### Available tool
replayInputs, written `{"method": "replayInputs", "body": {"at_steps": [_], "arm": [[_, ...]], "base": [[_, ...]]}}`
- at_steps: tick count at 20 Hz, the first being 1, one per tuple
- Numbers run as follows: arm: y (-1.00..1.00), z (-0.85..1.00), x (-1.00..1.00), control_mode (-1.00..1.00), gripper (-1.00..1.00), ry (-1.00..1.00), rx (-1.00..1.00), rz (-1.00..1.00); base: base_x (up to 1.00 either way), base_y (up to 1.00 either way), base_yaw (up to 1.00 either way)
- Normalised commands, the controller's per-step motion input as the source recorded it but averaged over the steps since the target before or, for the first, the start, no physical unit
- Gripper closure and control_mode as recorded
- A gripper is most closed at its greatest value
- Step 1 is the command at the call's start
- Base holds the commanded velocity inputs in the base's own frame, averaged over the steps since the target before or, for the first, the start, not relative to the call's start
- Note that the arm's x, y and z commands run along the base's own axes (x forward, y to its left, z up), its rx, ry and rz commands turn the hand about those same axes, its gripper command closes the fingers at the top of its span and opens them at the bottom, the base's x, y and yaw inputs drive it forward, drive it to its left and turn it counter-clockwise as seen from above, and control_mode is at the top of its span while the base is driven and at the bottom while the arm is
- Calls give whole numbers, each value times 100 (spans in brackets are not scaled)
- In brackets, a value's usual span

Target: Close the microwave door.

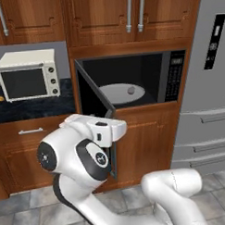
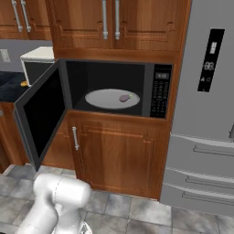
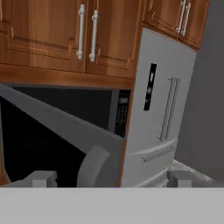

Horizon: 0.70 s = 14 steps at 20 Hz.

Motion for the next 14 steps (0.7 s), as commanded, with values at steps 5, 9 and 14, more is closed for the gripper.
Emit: {"method": "replayInputs", "body": {"at_steps": [5, 9, 14], "arm": [[94, -68, 97, -100, -100, -28, -6, -40], [74, -95, 100, -100, -100, -19, -6, -46], [11, -80, 100, -100, -100, -3, -1, -36]], "base": [[0, 0, 0], [0, 0, 0], [0, 0, 0]]}}
